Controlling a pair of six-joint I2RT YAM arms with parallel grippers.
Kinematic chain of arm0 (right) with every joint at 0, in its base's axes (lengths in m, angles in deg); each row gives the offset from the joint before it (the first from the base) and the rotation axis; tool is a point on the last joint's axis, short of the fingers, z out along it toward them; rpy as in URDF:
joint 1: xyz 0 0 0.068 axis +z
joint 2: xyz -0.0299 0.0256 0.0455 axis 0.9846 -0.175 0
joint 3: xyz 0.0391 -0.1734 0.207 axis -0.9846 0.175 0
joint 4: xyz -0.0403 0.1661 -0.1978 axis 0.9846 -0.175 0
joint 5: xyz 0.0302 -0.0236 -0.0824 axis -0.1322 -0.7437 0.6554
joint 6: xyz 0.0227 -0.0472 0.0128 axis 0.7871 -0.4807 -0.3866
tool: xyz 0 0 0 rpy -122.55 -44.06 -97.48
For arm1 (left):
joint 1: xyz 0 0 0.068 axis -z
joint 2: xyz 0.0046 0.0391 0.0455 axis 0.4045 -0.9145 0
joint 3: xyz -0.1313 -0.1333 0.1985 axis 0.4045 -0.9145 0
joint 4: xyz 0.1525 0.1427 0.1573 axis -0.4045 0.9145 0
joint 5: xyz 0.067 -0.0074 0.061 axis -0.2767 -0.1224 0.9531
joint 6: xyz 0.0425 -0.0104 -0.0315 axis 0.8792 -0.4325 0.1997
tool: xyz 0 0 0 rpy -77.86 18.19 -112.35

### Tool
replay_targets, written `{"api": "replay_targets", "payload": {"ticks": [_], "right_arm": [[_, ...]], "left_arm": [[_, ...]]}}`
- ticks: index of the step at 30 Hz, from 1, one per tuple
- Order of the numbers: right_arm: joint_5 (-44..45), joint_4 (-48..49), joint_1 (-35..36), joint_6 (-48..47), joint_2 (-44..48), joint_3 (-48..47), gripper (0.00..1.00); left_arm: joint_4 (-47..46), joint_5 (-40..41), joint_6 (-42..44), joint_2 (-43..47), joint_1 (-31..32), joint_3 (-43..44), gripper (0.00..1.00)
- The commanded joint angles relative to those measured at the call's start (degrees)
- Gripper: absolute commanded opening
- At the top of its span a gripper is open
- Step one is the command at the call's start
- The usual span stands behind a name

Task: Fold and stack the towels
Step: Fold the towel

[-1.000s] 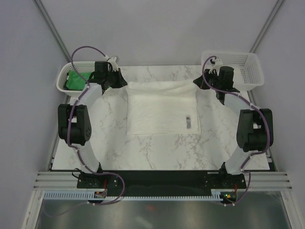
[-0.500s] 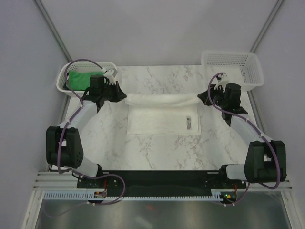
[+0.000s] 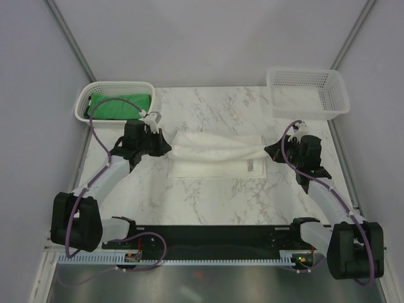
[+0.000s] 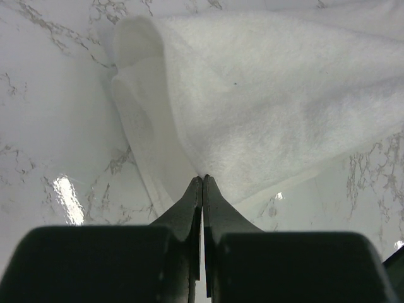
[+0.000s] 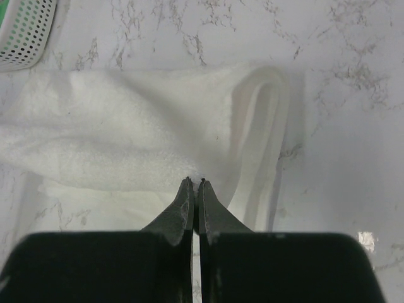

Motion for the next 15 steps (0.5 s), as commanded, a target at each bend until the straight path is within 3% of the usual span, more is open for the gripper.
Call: {"api": "replay_targets", "payload": {"ticks": [1, 7, 15], "right_arm": [[3.1, -0.9, -0.3, 4.0, 4.2, 3.1, 0.00], [4.8, -1.7, -0.3, 6.2, 9.0, 7.6, 0.00], [5.3, -6.2, -0.2, 3.8, 9.4, 3.6, 0.00]], "left_arm": [[-0.8, 4.9, -2.1, 3.4, 0.8, -1.6, 0.02], [-0.8, 9.1, -4.5, 6.3, 2.1, -4.7, 0.02], [1.0, 9.2, -4.9, 6.7, 2.4, -4.7, 0.02]]}}
